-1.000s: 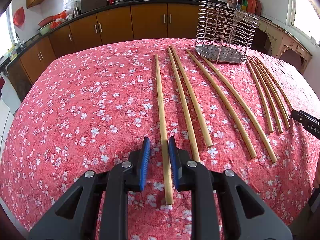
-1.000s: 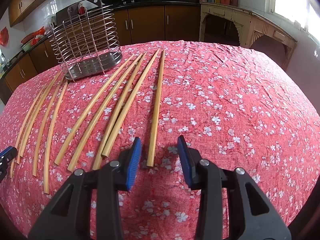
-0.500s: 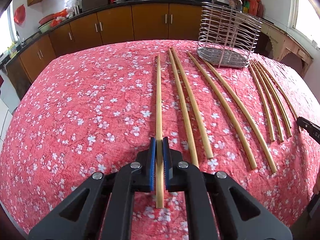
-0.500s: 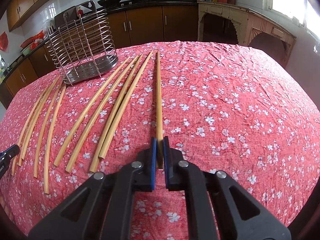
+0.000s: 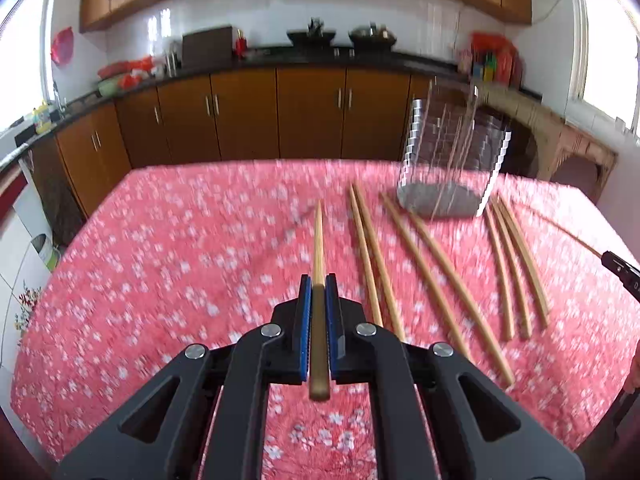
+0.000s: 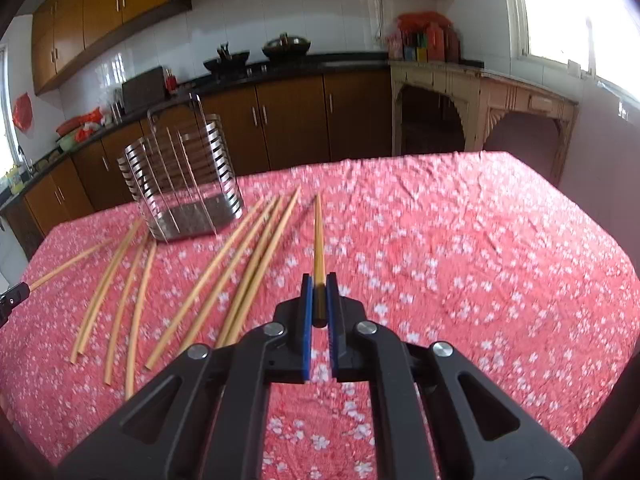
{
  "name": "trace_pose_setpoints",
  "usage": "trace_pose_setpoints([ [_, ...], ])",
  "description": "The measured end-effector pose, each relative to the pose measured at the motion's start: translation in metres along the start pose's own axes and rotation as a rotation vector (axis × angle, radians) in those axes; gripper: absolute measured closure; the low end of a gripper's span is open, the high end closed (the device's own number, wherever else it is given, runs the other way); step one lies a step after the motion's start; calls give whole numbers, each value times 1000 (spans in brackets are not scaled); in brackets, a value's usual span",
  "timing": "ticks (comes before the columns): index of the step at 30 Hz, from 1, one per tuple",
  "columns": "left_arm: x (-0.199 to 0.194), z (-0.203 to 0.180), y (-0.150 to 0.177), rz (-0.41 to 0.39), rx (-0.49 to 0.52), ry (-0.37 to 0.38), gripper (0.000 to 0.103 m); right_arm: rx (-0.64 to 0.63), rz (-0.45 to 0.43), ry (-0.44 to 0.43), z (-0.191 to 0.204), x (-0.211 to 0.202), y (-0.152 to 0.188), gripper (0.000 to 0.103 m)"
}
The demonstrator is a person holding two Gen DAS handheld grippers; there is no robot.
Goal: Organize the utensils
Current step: 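Lift the chopsticks in both tools and lower them into the wire holder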
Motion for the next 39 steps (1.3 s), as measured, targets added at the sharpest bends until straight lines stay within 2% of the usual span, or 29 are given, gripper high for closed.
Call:
trace_pose_setpoints([
  [6, -24, 11, -27, -127, -53, 5, 96, -3, -164, -61, 2, -31, -34, 95],
  [10, -35, 17, -47, -197, -84, 10, 96, -2, -237, -81, 2, -43, -52, 95],
  [18, -38, 24, -66, -224, -112, 25, 96, 3, -302, -87, 3, -51, -80, 95],
  [24, -41, 27, -81, -251, -113, 10, 96, -18, -341, -77, 9, -55, -105, 95],
  [29, -45, 32, -105, -283, -96, -22, 96, -31, -378, -83, 11, -69, -148, 96],
  [33, -63, 30, -139, -342, -91, -31, 96, -39, -427, -113, 19, -91, -193, 96],
  [39, -93, 17, -198, -429, -151, 49, 96, -43, -510, -180, 42, -121, -257, 96],
])
Point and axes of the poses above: each gripper's, at about its wrist camera, not at the fingertips, and x roughly the way its jaws point, z to its left, y to its underside, the point moved 5 cm from there along x, roughly the way its jaws point, and after that the axes turned 5 degrees about -y, right-handed, at the moved point
